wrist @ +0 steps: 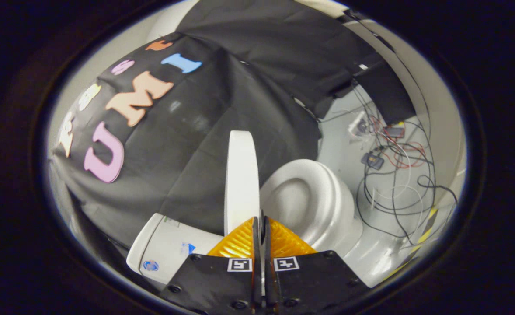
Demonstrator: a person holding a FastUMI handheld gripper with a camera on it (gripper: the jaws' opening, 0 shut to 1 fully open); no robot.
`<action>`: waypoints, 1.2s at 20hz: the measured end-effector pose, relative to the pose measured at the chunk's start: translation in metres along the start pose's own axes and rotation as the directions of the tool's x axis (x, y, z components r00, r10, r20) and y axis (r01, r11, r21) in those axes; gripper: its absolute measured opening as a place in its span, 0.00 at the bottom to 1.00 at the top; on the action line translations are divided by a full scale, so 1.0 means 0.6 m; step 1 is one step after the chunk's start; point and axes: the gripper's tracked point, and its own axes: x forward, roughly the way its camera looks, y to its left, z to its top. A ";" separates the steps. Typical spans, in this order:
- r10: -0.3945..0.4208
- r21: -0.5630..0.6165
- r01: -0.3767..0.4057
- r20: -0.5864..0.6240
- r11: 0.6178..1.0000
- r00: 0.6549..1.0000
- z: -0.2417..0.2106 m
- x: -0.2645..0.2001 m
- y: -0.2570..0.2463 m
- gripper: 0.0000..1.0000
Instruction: Open the toilet lid.
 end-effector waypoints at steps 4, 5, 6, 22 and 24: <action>0.083 -0.127 -0.082 0.002 0.988 0.997 0.003 -0.013 0.080 0.04; 0.096 -0.140 -0.094 0.006 0.986 0.995 0.003 -0.016 0.092 0.04; 0.107 -0.152 -0.105 0.004 0.983 0.994 0.001 -0.018 0.103 0.05; 0.451 -0.440 -0.500 -0.218 0.746 0.865 -0.114 -0.062 0.377 0.11; 0.470 -0.451 -0.532 -0.252 0.717 0.846 -0.132 -0.059 0.396 0.11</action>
